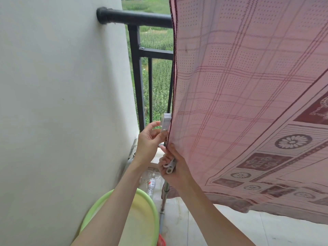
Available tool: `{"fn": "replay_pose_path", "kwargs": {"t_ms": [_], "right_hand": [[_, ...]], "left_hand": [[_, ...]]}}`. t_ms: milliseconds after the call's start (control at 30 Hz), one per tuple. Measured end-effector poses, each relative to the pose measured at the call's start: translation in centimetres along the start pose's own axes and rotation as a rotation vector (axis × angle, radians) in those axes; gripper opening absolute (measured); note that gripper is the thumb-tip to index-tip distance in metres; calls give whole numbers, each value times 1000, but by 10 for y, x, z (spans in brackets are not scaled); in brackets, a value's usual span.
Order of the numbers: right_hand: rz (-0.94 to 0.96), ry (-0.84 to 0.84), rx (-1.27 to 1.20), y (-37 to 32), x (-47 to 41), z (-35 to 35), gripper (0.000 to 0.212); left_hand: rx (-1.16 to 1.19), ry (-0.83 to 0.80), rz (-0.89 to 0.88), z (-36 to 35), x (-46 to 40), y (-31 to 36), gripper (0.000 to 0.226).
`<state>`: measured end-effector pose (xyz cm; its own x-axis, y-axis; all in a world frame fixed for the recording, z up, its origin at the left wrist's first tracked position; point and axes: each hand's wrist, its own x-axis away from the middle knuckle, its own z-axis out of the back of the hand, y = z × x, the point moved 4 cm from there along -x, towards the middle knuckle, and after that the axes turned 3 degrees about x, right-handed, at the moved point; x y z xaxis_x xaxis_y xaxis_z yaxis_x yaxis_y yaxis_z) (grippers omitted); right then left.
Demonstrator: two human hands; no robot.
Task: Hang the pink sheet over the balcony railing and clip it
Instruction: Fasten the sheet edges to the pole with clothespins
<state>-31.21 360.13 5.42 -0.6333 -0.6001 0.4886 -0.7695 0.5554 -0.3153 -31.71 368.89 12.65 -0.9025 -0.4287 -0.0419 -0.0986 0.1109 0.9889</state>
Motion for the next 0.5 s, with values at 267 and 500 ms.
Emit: {"fn": "replay_pose_path", "kwargs": {"t_ms": [267, 500], "right_hand": [[-61, -45, -407, 7, -9, -17, 13], [-14, -44, -472, 12, -13, -15, 13]], "left_hand": [[-187, -30, -15, 20, 5, 10, 27], [-685, -8, -94, 43, 6, 42, 17]]}}
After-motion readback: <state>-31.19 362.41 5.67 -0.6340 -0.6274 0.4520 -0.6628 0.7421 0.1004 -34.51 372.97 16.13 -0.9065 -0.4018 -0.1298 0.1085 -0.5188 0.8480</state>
